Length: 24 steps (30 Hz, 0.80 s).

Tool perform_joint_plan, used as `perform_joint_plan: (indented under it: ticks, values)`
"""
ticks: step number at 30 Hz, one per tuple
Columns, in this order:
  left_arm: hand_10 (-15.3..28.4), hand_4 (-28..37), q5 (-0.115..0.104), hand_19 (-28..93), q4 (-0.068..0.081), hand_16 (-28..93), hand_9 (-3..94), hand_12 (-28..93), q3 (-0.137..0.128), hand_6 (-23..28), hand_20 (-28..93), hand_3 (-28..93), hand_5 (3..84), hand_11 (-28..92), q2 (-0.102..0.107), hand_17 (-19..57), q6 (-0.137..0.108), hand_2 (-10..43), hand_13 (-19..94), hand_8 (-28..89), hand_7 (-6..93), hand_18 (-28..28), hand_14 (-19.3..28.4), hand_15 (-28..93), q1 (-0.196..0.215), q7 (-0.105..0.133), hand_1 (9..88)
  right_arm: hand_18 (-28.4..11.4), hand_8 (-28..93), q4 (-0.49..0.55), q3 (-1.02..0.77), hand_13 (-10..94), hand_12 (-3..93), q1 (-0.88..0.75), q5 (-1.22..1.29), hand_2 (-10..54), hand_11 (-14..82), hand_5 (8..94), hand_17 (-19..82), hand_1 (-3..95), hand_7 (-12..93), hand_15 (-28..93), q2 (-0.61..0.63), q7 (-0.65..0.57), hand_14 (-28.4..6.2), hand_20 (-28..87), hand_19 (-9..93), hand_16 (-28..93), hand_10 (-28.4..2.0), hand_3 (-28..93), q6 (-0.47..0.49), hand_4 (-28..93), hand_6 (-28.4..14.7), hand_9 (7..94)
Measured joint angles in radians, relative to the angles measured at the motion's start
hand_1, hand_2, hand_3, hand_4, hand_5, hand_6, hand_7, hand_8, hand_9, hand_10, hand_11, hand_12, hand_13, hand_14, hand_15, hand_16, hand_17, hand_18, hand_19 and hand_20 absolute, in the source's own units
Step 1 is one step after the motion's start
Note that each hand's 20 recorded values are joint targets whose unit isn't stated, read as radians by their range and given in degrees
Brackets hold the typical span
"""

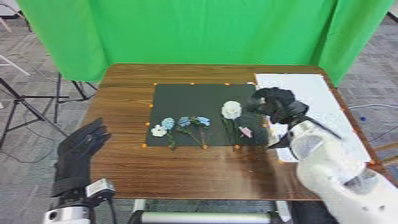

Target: Arrange flowers

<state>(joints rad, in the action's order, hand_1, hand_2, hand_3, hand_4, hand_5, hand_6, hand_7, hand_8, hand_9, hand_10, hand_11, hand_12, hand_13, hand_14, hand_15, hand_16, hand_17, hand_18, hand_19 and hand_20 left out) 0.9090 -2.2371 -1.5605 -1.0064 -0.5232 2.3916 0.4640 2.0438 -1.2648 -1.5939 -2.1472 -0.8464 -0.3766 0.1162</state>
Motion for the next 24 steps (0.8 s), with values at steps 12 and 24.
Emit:
perform_joint_plan:
  ticks: [12,24]
  values:
    - [17.3,-21.0,-0.036,55,0.011,-16,30.3,5,-0.063,4.1,3,82,34.0,32,0.000,-10.5,-0.029,3.6,19,-12,14.3,20.3,23.9,58,0.045,0.042,26.0,-22.9,-11,-0.052,-0.329,32,14.5,-0.152,0.574,14.7,13.5,44.3,6,11.0,14,44,-0.166,0.045,-23.1,5,59,6,-21.0,86,-0.204,-25,-7.9,42.2]
    - [17.4,-20.9,-0.170,55,0.037,-15,30.3,5,-0.116,5.3,4,82,34.1,31,0.098,-10.4,-0.051,3.5,19,-12,14.6,20.5,24.2,58,0.010,0.123,25.9,-23.0,-12,-0.176,-0.178,32,14.4,-0.085,1.030,14.2,14.5,44.1,5,12.1,16,42,-0.001,0.190,-21.9,9,57,9,-19.3,88,-0.400,-26,-6.6,42.4]
